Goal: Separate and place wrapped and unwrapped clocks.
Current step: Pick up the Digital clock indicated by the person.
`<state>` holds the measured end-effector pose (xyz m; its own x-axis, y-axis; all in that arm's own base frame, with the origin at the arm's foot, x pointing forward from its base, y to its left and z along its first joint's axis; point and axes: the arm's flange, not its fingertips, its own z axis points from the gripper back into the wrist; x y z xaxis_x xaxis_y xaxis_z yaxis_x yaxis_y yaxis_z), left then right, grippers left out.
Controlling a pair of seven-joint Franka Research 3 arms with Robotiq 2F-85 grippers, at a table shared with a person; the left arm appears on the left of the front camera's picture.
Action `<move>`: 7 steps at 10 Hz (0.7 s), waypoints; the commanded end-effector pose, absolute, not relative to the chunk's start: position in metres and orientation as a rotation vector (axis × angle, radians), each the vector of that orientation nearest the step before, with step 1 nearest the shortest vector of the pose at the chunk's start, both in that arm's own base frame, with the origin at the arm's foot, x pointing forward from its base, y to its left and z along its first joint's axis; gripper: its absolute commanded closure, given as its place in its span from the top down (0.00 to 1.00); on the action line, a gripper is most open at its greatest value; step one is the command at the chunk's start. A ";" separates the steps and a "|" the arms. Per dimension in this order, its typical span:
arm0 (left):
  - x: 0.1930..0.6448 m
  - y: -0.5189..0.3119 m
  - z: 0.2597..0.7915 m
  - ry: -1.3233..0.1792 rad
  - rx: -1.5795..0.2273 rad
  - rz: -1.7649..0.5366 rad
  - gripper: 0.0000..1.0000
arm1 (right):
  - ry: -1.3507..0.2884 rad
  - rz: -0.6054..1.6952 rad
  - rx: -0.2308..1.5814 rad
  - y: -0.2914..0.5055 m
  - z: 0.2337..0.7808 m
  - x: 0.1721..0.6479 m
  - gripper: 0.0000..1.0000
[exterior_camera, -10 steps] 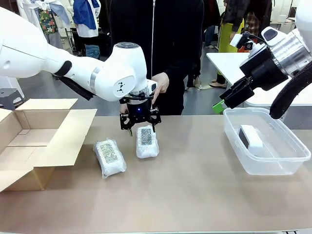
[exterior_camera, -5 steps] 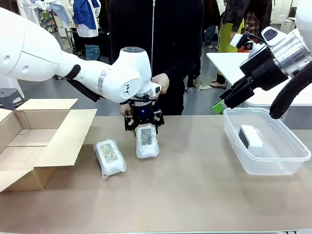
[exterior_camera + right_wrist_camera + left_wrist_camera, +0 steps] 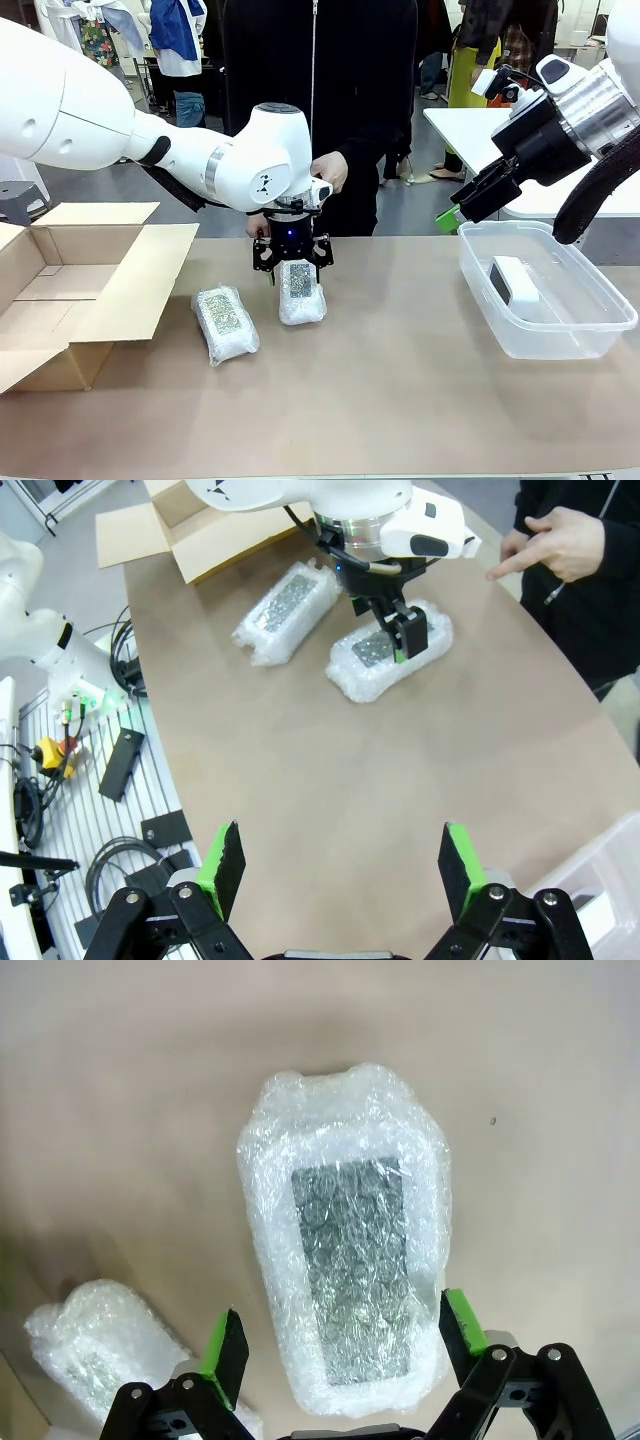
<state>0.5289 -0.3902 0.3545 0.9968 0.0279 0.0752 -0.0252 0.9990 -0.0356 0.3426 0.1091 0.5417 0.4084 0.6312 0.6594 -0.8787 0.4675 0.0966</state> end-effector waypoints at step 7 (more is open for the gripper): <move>0.545 -0.393 0.324 -0.086 -0.050 -0.077 1.00 | -0.585 1.002 0.469 0.109 0.541 0.343 1.00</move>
